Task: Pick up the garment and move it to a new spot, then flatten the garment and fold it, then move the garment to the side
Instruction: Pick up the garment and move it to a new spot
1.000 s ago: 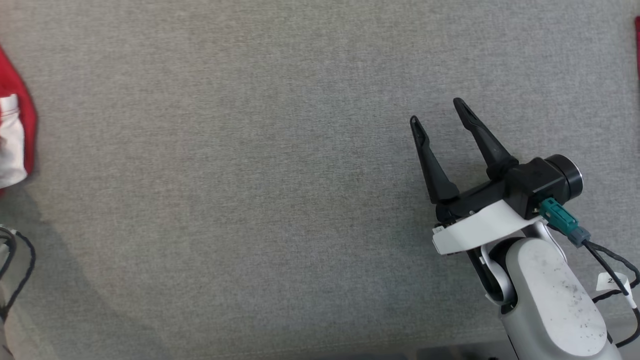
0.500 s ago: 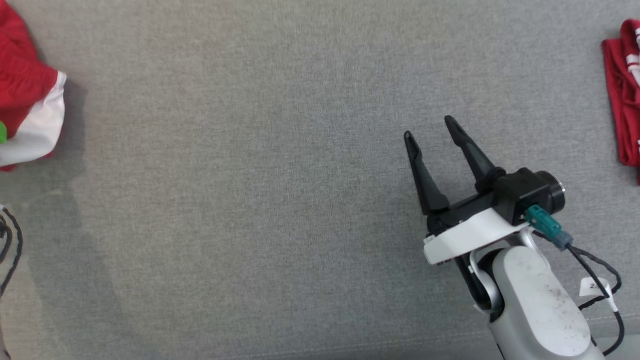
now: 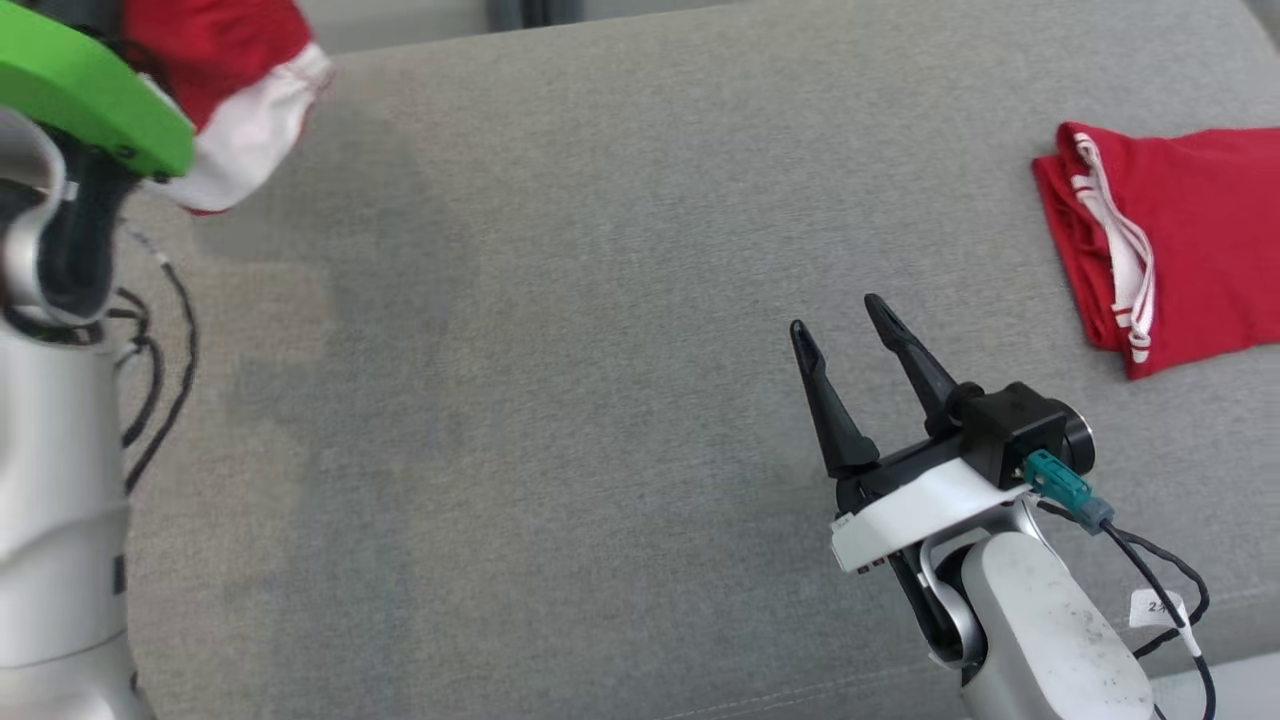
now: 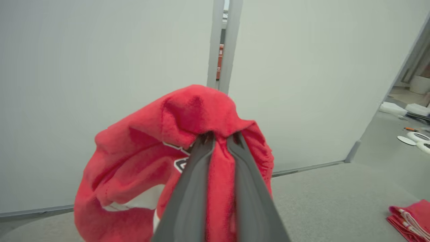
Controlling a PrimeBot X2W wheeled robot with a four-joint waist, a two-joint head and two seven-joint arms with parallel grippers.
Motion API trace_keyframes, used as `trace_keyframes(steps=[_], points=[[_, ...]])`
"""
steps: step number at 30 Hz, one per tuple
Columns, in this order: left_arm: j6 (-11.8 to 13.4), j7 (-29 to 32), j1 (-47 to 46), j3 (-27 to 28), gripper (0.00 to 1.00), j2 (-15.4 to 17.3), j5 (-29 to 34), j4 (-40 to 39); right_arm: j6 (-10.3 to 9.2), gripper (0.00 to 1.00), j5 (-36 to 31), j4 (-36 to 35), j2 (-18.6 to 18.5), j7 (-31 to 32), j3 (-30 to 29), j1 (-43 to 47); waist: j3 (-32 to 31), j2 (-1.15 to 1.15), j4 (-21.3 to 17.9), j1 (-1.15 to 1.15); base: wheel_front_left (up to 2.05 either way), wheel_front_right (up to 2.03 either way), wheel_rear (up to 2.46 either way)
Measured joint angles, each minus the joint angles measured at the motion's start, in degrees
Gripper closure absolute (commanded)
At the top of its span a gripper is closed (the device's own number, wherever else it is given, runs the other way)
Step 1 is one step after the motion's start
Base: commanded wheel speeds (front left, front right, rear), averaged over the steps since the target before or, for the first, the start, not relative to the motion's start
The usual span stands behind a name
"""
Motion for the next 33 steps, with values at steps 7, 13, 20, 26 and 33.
trace_keyframes(steps=[7,13,20,26,33], points=[[-0.1,1.3,2.1,-7.3,1.0,-7.2,-1.1,-6.1,0.0,0.0,0.3,0.0,0.1,-0.3,-0.4,0.2,-1.5,0.0,-6.8,0.0,0.0,0.0,0.0],[-0.5,0.4,3.4,-12.2,1.0,-11.6,-3.1,-3.7,0.0,0.0,2.6,-0.4,0.1,-0.7,0.0,0.4,-0.7,0.0,-13.5,0.0,0.0,0.0,0.0],[0.5,-0.9,6.6,-14.4,1.0,-11.7,-2.1,5.9,0.0,0.0,3.7,-0.6,0.1,-0.8,-0.3,0.5,2.0,0.0,-19.2,0.0,0.0,0.0,0.0],[3.1,-4.2,9.9,-15.8,0.98,-9.9,1.9,15.6,-0.01,0.0,4.1,-1.4,0.1,-0.9,-2.0,0.6,4.6,0.0,-20.2,0.0,0.0,0.0,0.0],[3.4,-13.5,11.1,-17.1,0.0,-11.3,3.4,19.2,0.0,0.0,3.1,-2.3,0.2,-0.9,-5.1,1.2,4.4,0.0,-17.2,0.0,0.0,0.0,0.0]])
